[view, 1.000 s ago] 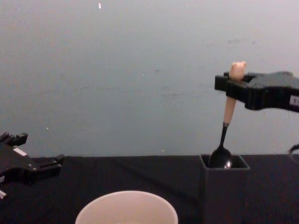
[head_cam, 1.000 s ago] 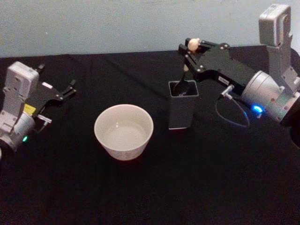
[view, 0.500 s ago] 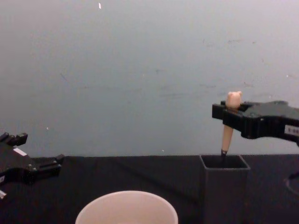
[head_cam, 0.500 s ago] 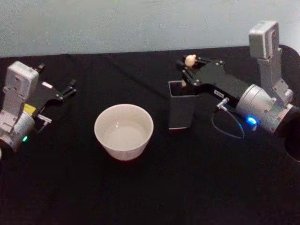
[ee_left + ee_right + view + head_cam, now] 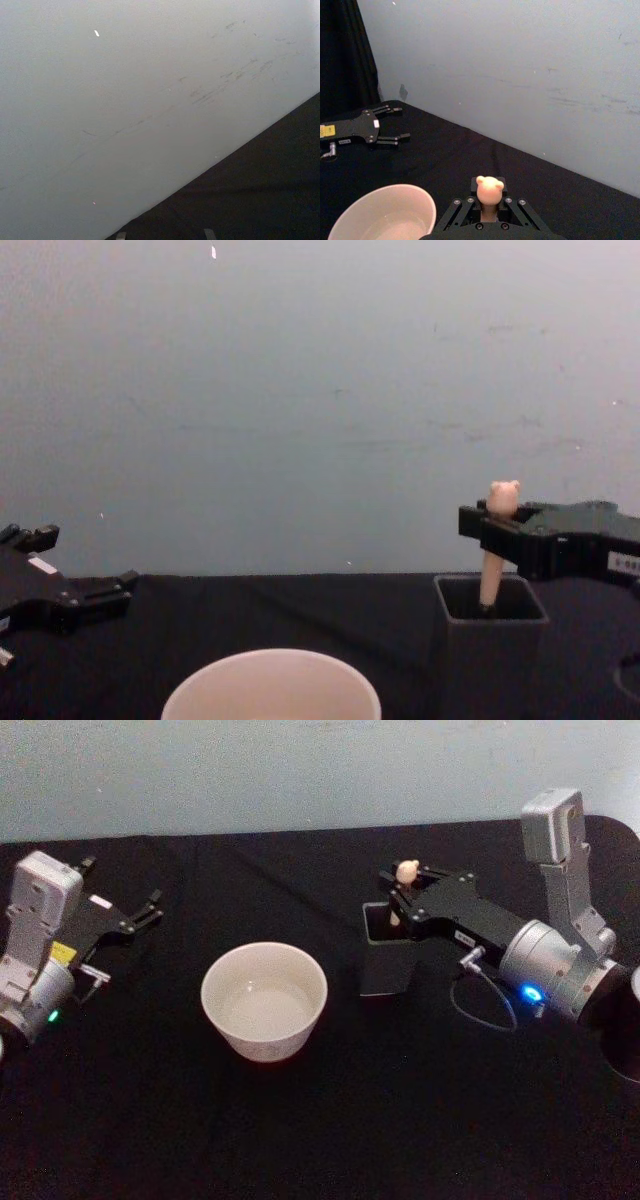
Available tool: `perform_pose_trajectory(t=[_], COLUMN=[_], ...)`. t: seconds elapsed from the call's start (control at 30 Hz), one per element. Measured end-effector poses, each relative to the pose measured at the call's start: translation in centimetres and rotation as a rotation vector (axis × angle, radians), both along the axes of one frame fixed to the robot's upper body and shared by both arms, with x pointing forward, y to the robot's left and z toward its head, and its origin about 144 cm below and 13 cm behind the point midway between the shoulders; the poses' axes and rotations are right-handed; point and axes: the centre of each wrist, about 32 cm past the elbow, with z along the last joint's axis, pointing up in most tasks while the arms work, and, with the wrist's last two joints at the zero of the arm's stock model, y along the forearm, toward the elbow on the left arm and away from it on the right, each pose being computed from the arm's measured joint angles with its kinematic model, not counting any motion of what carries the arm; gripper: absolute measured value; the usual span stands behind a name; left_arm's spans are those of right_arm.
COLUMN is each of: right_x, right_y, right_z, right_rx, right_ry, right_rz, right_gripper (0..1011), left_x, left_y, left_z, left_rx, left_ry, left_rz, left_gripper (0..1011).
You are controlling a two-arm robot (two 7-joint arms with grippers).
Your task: Pick up the stirring spoon with one hand, stir inside the cup, then place it back in its original position.
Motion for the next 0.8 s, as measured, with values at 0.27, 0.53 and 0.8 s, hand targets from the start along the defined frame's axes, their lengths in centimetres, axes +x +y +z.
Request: perform_pose_trajectory(t=[0.27,0.53,0.8], right_x=[0.2,0.4,0.7], right_y=[0.2,0.3,0.2], right_z=[-0.7,-1.0,-1.3], right_rx=[-0.004,-0.006,-0.007], right_ry=[0.022,0.033,0.042], right_rz=[-0.009,-0.015,-0.023], right_gripper=[168,168,168], left_x=[0.0,0.0,0.0], left_y=[0.0,0.0,0.0], left_z=[0.0,0.0,0.0], left_rx=[0.000,0.000,0.000], left_ry=[0.000,0.000,0.000], left_rz=[0.000,0.000,0.000], left_gripper=[1001,1001,1001])
